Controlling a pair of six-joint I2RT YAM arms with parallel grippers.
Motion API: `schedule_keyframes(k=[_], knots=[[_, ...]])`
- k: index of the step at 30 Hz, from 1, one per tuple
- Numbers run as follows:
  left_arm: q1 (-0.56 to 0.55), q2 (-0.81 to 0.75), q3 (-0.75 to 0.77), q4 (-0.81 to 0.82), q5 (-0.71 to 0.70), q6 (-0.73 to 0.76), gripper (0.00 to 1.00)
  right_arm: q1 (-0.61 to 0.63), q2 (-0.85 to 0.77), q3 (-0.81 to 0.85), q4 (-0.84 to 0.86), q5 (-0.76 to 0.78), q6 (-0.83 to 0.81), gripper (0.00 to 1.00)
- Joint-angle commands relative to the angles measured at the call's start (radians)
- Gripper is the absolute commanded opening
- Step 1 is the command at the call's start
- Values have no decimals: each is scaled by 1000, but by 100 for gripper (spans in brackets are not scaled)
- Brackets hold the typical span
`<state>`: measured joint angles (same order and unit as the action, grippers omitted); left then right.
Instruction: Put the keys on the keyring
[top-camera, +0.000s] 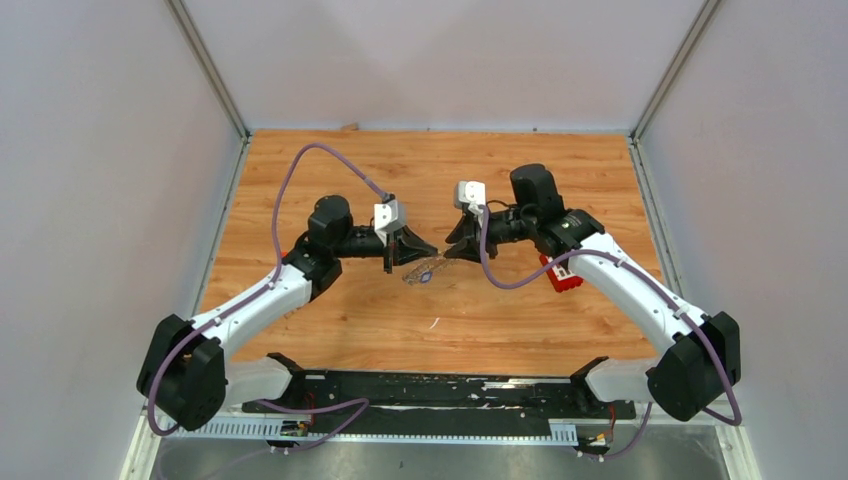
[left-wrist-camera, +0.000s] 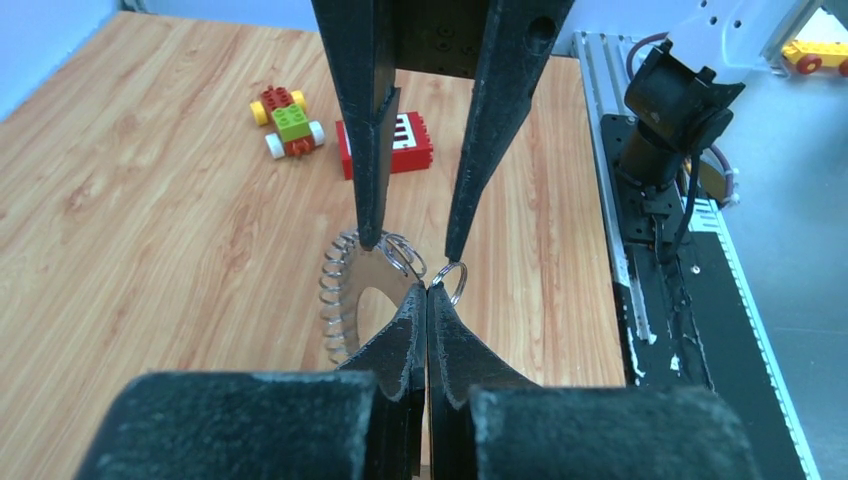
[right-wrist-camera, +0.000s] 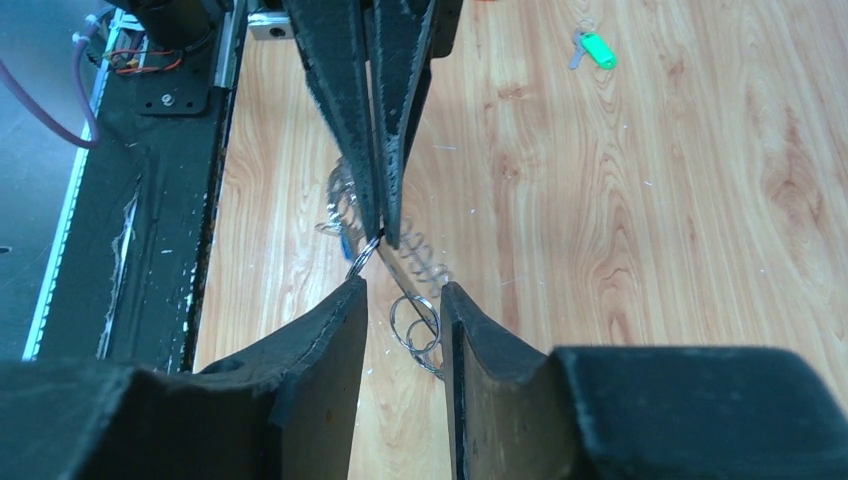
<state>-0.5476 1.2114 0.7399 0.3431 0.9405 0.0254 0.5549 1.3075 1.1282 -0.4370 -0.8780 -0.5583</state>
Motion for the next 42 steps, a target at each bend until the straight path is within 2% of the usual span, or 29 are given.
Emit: schedule_keyframes(k=[1, 9, 26, 32, 37, 42], knots=[[8, -44, -5, 139, -10, -61, 0, 4, 5, 25, -52, -93, -60, 35], [8, -42, -10, 146, -33, -67, 0, 3, -3, 32, -66, -99, -66, 35], [8, -12, -14, 172, -38, -99, 0, 17, 36, 33, 38, -58, 59, 25], [8, -5, -14, 168, -39, -96, 0, 25, 29, 30, 59, -27, 73, 16], [8, 0, -14, 167, -38, -97, 0, 27, 20, 23, 73, 5, 76, 1], [8, 1, -17, 167, -30, -97, 0, 28, 3, 3, 108, 59, 78, 0]])
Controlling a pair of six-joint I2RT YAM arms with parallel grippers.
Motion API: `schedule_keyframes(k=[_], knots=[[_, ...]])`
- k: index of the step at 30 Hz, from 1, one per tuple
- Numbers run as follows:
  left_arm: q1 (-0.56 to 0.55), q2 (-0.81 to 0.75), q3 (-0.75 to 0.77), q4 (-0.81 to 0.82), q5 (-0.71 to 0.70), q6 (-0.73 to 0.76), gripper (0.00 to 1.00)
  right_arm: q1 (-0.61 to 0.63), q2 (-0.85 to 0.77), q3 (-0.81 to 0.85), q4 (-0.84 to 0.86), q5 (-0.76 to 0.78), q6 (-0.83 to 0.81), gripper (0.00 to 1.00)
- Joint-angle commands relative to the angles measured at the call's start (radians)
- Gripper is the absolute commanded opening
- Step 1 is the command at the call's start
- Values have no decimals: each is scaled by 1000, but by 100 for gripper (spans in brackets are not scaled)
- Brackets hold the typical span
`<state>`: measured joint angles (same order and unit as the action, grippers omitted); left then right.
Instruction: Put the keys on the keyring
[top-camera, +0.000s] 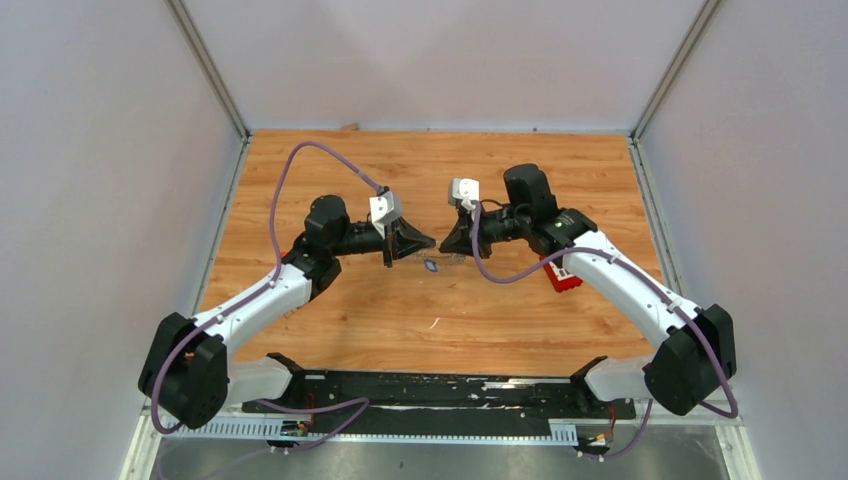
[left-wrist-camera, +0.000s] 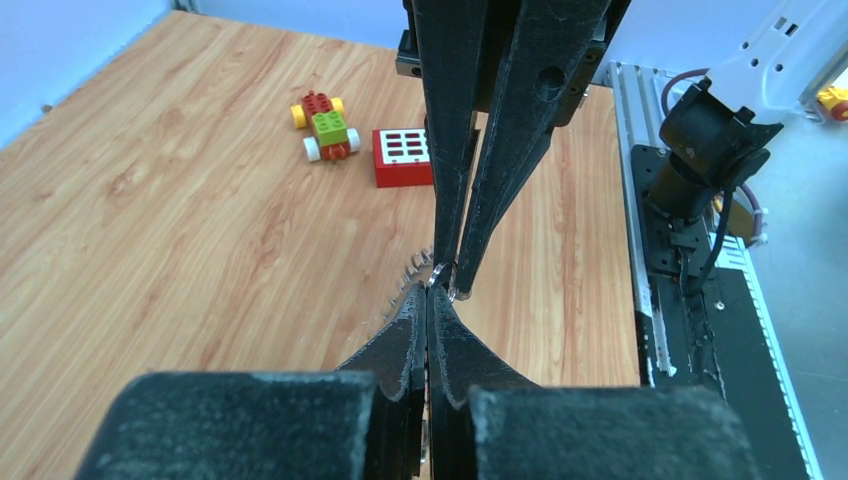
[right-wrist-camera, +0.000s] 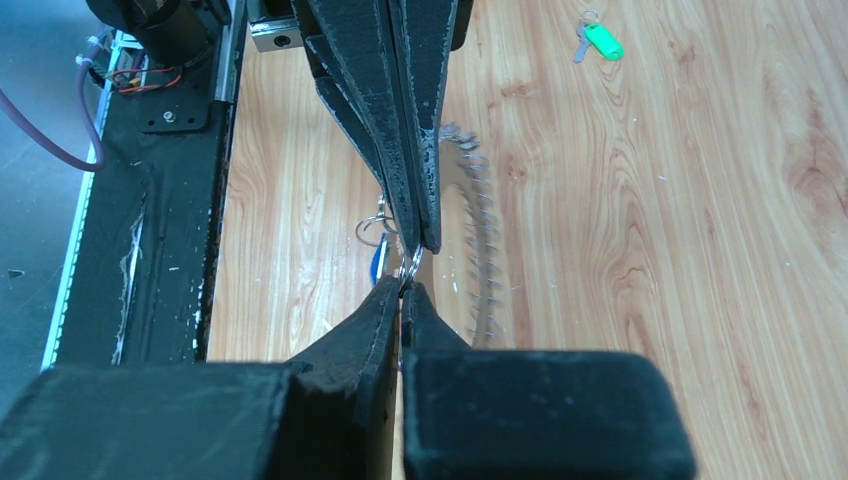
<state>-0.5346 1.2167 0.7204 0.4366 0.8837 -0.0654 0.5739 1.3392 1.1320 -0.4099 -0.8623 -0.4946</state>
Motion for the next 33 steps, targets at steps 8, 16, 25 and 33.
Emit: schedule_keyframes(k=[8, 16, 25, 33], knots=[[-5, -9, 21, 42, 60, 41, 0, 8, -51, -11, 65, 53, -48, 0], [-5, -62, 99, -207, 105, 256, 50, 7, -48, 28, -80, 19, -204, 0], [-5, -86, 163, -602, 87, 700, 69, 7, -55, 69, -223, 5, -319, 0], [-15, 20, 203, -699, 127, 750, 69, 8, -49, 110, -241, 30, -314, 0]])
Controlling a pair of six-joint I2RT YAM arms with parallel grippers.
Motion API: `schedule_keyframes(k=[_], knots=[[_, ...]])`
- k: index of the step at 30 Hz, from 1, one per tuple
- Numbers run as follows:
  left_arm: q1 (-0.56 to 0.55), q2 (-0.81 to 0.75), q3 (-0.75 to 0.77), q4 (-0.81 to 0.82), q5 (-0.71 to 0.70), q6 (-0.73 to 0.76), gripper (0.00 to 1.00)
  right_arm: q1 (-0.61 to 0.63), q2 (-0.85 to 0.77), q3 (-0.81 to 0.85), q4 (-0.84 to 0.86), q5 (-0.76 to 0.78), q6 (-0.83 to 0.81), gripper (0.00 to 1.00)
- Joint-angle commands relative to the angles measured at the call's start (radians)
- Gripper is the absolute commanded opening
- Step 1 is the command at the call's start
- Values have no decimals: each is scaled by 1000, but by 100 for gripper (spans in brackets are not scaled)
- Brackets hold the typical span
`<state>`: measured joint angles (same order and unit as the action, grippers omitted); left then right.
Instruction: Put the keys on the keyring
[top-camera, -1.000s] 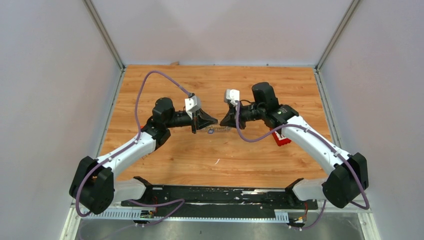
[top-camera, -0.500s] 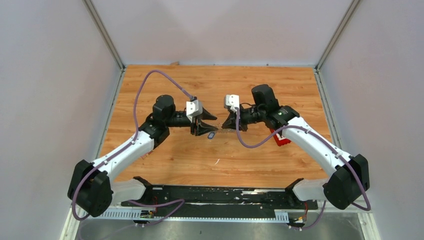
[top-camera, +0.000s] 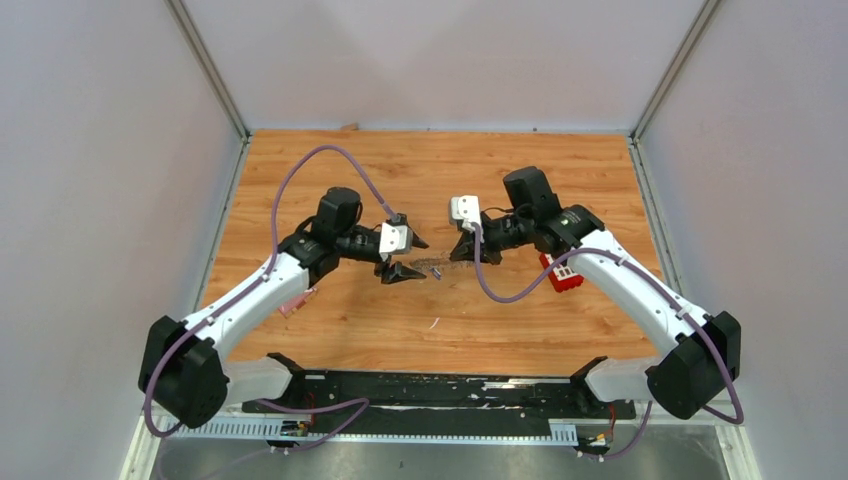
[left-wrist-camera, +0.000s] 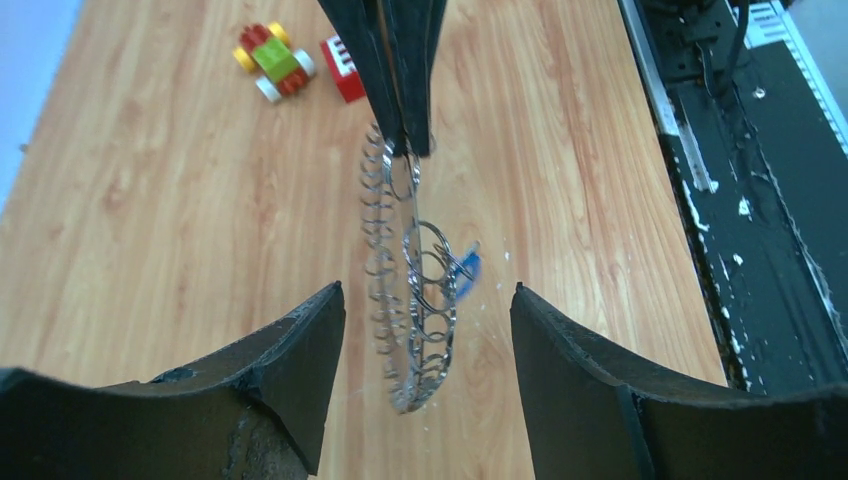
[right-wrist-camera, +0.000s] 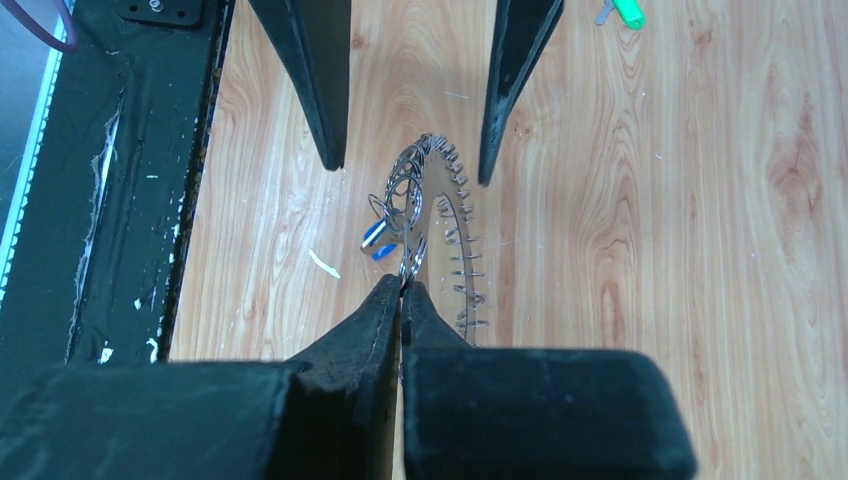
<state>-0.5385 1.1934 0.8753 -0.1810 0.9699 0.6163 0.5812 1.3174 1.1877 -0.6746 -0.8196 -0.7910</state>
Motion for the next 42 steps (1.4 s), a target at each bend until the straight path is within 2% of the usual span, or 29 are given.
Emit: schedule_keyframes(k=[1, 8, 13, 21, 25, 29, 36, 42], knots=[[-15, 47, 48, -81, 52, 62, 68, -1, -27, 55, 33, -5, -5, 0], [-51, 40, 13, -39, 119, -14, 57, 0, -47, 3, 154, 61, 80, 0], [-54, 38, -13, 84, 168, -154, 55, 1, -39, -2, 192, 100, 91, 0], [-55, 42, -12, 123, 157, -198, 55, 17, -32, 10, 183, 174, 72, 0], [-55, 50, -6, 126, 151, -208, 56, 17, -39, 0, 182, 149, 73, 0], [-51, 24, -3, 135, 70, -195, 56, 18, -53, -24, 187, 130, 59, 0], [-37, -44, -60, 306, -59, -235, 57, 18, -67, -60, 198, 45, 50, 0], [-38, -19, -47, 290, -46, -141, 53, 16, -86, -85, 209, -11, 32, 0]])
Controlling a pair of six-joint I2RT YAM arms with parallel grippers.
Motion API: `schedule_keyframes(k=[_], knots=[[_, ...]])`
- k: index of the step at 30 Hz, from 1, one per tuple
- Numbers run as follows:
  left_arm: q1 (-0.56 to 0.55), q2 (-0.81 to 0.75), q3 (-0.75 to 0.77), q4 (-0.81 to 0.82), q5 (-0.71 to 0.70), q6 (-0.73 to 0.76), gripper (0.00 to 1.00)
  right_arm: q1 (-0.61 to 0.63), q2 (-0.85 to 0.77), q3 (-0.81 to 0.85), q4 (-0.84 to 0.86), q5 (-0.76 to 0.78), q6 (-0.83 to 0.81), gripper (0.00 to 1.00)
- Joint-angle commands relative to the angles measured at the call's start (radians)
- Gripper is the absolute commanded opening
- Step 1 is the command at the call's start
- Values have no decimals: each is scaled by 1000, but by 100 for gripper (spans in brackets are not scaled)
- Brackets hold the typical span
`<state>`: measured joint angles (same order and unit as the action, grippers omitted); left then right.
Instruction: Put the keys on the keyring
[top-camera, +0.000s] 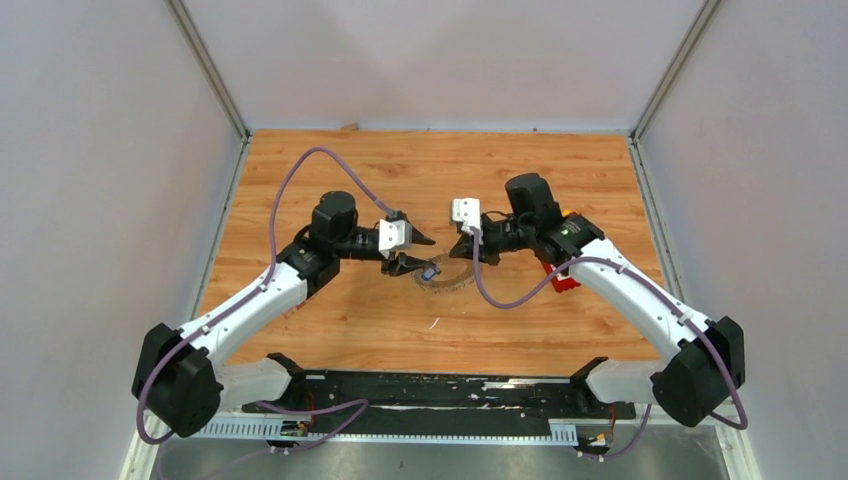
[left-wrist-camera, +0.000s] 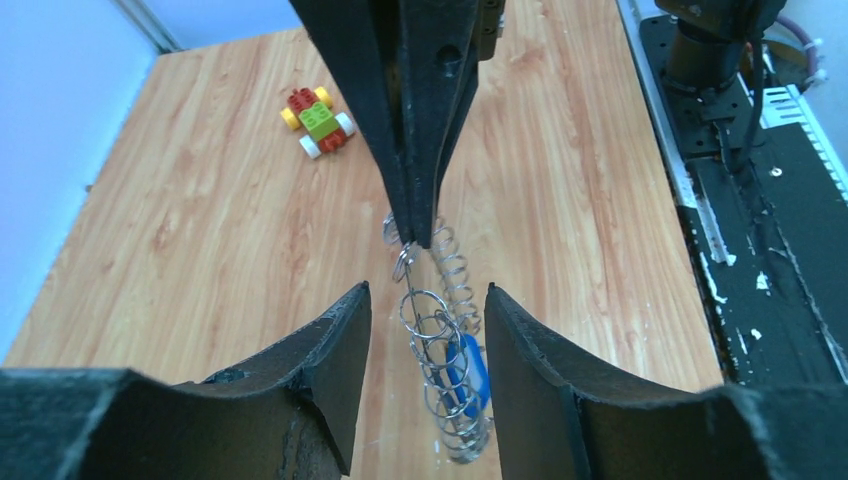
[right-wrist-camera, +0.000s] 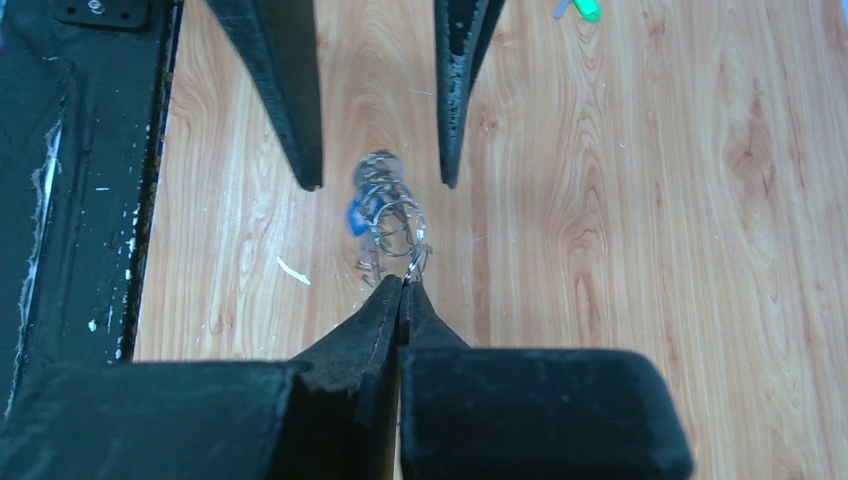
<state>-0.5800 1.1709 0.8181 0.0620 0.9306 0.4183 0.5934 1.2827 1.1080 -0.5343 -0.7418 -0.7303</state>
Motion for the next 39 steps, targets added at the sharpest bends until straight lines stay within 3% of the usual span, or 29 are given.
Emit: schedule_keyframes(k=[1, 6, 16, 29, 39], knots=[[3, 11, 12, 54, -3, 66, 51, 4, -54, -9, 71, -95, -29, 0], [4, 50, 58, 0, 4, 130, 43, 2, -62, -17, 59, -123, -45, 0], [6, 86, 113, -142, 42, 240, 41, -9, -70, -28, 42, -156, -64, 0], [-4, 113, 90, -75, 120, 177, 29, -16, -61, -44, 77, -191, -37, 0], [-9, 82, 64, -73, 115, 189, 30, -16, -56, -46, 81, -192, -33, 0]])
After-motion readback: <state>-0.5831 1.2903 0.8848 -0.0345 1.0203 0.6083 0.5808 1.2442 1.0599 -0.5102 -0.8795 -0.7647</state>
